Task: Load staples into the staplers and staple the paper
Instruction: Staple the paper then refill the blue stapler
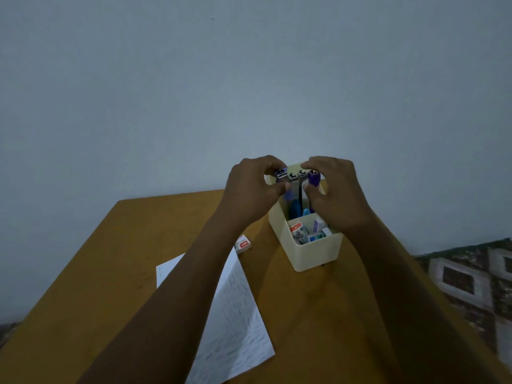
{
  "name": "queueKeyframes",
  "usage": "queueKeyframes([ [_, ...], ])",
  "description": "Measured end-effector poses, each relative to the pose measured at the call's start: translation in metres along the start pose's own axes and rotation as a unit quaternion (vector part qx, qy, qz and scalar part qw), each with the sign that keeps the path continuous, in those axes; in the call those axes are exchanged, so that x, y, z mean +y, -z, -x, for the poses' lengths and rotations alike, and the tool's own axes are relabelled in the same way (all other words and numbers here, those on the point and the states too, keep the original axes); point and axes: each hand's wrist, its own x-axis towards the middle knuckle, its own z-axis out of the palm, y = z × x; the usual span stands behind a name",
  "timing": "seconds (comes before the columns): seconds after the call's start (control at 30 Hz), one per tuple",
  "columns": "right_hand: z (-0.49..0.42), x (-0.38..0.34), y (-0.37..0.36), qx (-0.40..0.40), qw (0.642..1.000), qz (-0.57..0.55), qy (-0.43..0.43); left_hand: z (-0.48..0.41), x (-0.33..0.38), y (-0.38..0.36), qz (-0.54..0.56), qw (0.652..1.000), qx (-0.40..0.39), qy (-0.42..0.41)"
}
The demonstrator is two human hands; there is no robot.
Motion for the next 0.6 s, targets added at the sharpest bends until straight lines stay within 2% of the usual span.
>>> queueKeyframes([
  [0.13, -0.006, 0.002, 0.000, -0.028, 1.000, -0.005, 0.006, -0.002, -0.007, -0.010, -0.025, 0.999, -0.007, 0.020],
  [0.3, -0.008, 0.004, -0.002, -0.060, 0.998, -0.012, -0.005, -0.002, -0.019, -0.023, -0.055, 0.998, -0.020, 0.002],
  [0.47, -0.008, 0.006, -0.006, -0.057, 0.998, -0.030, -0.004, -0.002, -0.028, -0.035, -0.076, 0.997, 0.010, 0.004],
  [0.6, -0.009, 0.008, -0.009, -0.045, 0.998, -0.044, -0.003, -0.005, -0.029, -0.041, -0.105, 0.994, -0.013, -0.006],
])
